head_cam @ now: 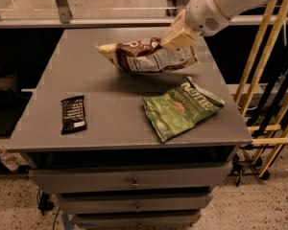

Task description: Move brown chip bag near green jalapeno chip bag

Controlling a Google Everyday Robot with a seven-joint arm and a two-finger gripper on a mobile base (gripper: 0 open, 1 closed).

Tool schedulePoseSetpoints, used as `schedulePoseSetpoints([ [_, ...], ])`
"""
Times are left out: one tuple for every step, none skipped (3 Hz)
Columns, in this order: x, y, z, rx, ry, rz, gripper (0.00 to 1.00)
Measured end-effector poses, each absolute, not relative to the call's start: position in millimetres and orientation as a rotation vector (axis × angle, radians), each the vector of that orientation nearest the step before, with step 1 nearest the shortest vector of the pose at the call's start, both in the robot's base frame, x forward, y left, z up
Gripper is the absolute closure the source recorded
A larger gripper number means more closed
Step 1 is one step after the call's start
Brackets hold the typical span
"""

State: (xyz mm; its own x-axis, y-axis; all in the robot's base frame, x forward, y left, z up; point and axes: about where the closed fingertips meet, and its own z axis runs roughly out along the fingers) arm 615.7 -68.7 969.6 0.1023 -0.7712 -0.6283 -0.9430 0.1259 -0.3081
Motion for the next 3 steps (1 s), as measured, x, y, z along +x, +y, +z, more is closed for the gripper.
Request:
schedulePoseSetpoints([
  [599.5, -88.1, 957.6, -1.646, 1.784, 0.324, 1.00],
  [600.1, -84.8, 955.8, -1.652, 1.781, 0.329, 0.74],
  [600.2, -83.2, 954.8, -1.654, 1.780, 0.331, 0.51],
])
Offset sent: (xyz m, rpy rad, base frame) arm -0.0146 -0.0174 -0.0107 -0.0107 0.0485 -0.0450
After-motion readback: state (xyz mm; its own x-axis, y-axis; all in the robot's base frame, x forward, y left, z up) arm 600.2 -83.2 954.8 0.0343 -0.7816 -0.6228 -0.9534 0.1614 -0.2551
